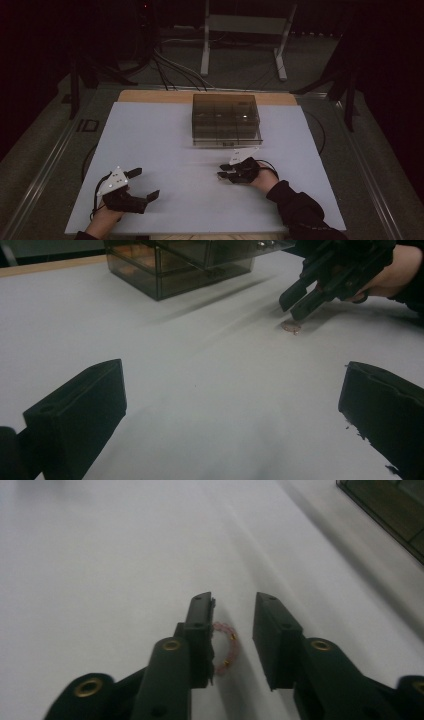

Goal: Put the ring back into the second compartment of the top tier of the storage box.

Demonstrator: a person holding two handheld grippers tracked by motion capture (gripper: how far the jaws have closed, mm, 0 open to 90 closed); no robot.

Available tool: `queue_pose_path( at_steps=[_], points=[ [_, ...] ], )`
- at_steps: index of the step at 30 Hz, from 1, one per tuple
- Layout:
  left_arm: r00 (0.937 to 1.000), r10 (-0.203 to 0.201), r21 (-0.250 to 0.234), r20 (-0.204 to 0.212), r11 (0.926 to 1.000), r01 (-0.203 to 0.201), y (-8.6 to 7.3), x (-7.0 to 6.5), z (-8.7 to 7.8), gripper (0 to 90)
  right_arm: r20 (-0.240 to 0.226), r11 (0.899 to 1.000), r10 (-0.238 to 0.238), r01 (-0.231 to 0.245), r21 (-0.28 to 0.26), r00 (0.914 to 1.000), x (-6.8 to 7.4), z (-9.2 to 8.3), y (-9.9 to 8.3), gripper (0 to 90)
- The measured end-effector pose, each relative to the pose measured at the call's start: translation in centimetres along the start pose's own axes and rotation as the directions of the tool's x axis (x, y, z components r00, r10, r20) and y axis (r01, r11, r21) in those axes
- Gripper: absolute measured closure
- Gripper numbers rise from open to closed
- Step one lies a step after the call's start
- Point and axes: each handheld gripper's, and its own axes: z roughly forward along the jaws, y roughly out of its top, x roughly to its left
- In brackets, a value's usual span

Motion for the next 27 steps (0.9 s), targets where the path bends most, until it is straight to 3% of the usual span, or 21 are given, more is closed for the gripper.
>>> queue_pose_path(
  at_steps=[10, 20, 27],
  points=[
    [1.0000, 0.000, 0.001, 0.000, 1.0000, 0.000, 0.0, 0.0, 0.0, 0.0, 0.019, 0.999, -0.032, 0.031, 0.039, 0.9993, 0.0, 1.2, -0.2, 76.8],
    [1.0000, 0.001, 0.002, 0.001, 1.0000, -0.001, 0.0, 0.0, 0.0, 0.0, -0.003, 0.999, -0.025, 0.025, 0.030, 0.9997, -0.1, 1.2, -0.4, 84.2],
    [1.0000, 0.001, 0.004, 0.003, 1.0000, -0.001, 0.0, 0.0, 0.1, 0.0, 0.015, 0.998, -0.042, 0.041, 0.041, 0.9990, 0.3, 1.3, -0.3, 87.6]
  ],
)
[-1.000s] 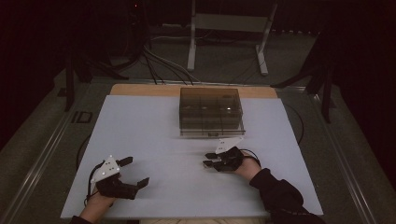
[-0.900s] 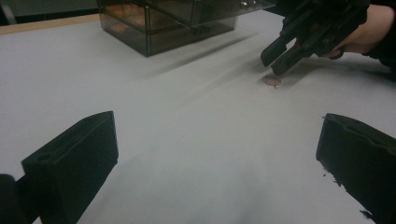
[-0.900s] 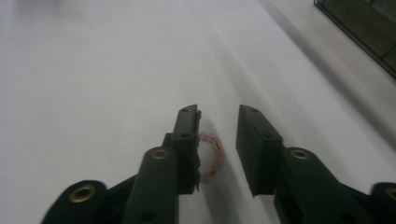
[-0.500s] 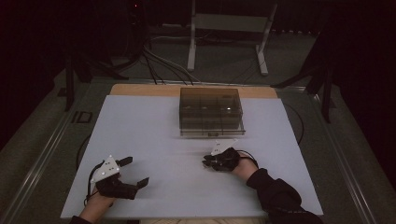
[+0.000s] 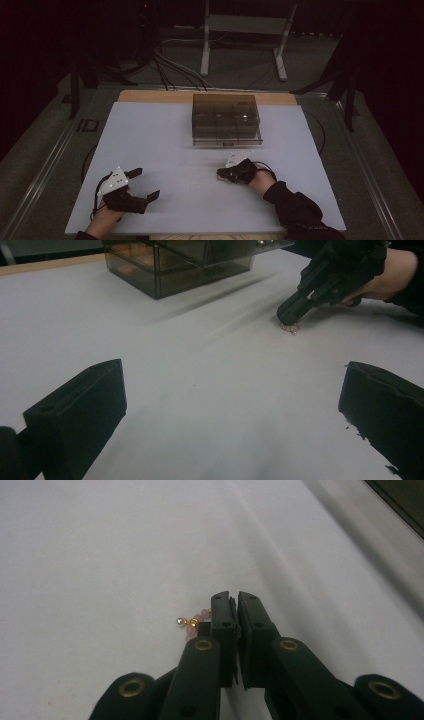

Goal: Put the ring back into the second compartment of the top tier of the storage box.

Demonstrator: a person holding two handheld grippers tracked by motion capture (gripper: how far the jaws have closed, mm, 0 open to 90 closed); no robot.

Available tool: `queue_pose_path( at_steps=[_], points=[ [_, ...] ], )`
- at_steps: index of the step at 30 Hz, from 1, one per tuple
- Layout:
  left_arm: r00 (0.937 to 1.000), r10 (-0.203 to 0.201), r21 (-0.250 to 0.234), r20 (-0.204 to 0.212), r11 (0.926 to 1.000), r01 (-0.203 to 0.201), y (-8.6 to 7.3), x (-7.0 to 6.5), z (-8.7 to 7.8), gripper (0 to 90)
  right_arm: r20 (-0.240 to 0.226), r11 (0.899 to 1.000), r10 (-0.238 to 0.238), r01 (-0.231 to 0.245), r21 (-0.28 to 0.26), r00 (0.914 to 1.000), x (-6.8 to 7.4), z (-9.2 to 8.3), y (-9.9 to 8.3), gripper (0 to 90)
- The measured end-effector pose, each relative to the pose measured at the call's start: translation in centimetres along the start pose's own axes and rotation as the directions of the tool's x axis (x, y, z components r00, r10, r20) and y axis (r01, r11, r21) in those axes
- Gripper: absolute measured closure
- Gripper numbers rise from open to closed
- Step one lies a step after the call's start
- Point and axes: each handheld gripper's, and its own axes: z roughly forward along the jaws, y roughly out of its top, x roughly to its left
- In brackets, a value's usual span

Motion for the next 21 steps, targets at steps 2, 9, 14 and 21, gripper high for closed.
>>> queue_pose_path(
  at_steps=[2, 9, 14, 21],
  points=[
    [1.0000, 0.001, -0.002, -0.001, 1.0000, -0.001, 0.0, 0.0, 0.0, 0.0, 0.002, 1.000, 0.007, -0.007, 0.004, 1.0000, 0.0, 0.0, 0.1, 87.7],
    [1.0000, -0.001, -0.003, -0.001, 1.0000, 0.001, 0.0, 0.0, -0.1, 0.0, -0.003, 1.000, 0.024, -0.024, 0.007, 0.9997, 0.1, -0.2, 0.4, 87.7],
    [1.0000, -0.002, -0.003, -0.001, 1.0000, 0.002, 0.0, 0.0, -0.1, 0.0, 0.002, 0.999, 0.036, -0.036, -0.019, 0.9994, 0.0, -1.0, 0.8, 87.7],
    [1.0000, -0.003, -0.004, -0.002, 1.0000, 0.003, 0.0, 0.0, -0.1, 0.0, 0.011, 0.998, 0.043, -0.043, -0.048, 0.9990, -0.1, -2.1, 1.4, 87.7]
  ],
)
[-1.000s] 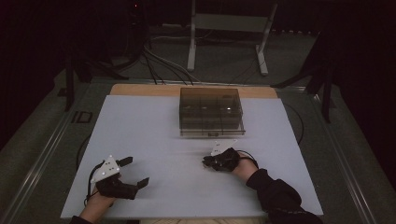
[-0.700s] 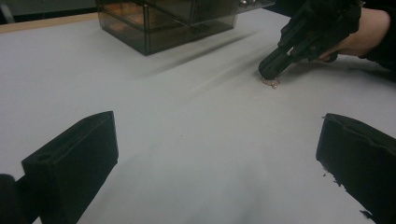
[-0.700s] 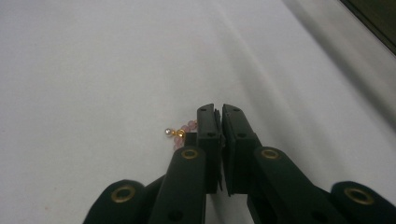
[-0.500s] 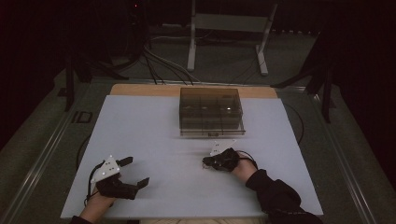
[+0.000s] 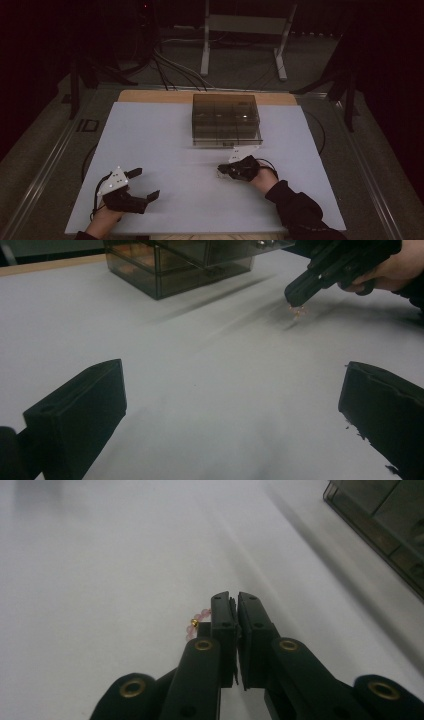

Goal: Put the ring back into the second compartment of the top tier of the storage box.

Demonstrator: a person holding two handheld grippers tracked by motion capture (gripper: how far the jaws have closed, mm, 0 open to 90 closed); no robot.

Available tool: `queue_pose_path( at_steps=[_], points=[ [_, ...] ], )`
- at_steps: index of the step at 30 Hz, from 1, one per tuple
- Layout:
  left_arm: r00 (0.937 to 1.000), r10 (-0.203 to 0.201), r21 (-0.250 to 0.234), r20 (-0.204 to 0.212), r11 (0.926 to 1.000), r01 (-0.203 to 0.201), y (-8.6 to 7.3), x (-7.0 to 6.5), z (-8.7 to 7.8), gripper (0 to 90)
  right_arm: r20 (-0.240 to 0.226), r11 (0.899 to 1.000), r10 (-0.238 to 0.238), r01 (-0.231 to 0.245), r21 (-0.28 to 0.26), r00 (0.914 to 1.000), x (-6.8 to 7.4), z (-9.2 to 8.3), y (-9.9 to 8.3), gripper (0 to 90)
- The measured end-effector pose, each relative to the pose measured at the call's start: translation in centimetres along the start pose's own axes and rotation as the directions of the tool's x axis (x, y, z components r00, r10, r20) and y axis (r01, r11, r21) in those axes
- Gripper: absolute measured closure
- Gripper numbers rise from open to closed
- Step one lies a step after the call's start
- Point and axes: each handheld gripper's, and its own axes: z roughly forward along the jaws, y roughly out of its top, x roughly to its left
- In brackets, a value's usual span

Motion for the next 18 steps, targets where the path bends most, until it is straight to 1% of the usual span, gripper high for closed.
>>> queue_pose_path(
  at_steps=[3, 9, 18],
  points=[
    [1.0000, -0.001, 0.000, 0.000, 1.0000, 0.001, 0.0, 0.0, 0.0, 0.0, -0.001, 1.000, 0.004, -0.004, -0.005, 1.0000, 0.1, -0.4, 0.3, 87.7],
    [1.0000, -0.001, 0.001, -0.001, 1.0000, 0.001, 0.0, 0.0, 0.0, 0.0, -0.006, 1.000, -0.004, 0.004, -0.009, 1.0000, 0.4, -1.0, 0.9, 87.7],
    [1.0000, -0.001, 0.000, 0.000, 1.0000, 0.001, 0.0, 0.0, 0.0, 0.0, -0.003, 1.000, 0.002, -0.002, -0.021, 1.0000, 0.2, -1.7, 1.8, 87.7]
  ],
)
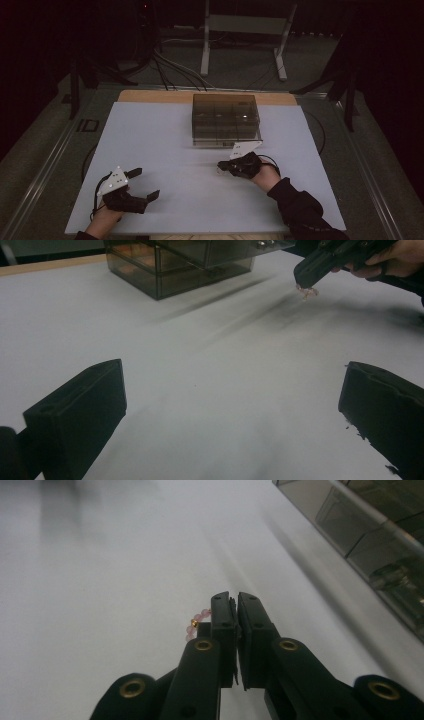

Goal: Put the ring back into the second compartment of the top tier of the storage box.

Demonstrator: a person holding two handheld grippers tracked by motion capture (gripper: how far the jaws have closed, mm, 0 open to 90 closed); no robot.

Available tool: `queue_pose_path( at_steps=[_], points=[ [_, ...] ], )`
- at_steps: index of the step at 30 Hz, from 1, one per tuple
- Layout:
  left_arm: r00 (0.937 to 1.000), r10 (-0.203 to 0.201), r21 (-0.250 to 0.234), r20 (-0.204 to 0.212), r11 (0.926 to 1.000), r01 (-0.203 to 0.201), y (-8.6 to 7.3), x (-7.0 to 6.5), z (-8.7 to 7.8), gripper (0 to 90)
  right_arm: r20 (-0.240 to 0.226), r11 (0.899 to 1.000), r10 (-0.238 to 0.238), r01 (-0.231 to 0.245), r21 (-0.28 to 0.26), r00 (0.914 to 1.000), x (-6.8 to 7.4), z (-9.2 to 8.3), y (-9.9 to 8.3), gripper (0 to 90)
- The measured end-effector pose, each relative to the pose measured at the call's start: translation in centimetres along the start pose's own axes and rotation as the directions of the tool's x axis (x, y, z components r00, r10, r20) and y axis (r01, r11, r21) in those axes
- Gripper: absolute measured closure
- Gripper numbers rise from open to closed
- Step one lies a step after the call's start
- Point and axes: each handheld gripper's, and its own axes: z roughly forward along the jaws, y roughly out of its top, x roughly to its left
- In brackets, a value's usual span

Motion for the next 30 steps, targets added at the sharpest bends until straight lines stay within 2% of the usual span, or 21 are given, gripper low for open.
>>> queue_pose_path(
  at_steps=[13, 30],
  points=[
    [1.0000, 0.002, -0.001, 0.002, 1.0000, -0.002, 0.0, 0.0, 0.0, 0.0, -0.004, 1.000, 0.002, -0.002, -0.007, 1.0000, -0.1, -1.1, 1.0, 87.7],
    [1.0000, 0.004, -0.004, -0.003, 1.0000, -0.004, 0.0, 0.0, 0.0, 0.0, 0.013, 0.999, 0.000, 0.000, -0.032, 0.9999, -0.7, -2.7, 2.8, 87.6]
  ],
)
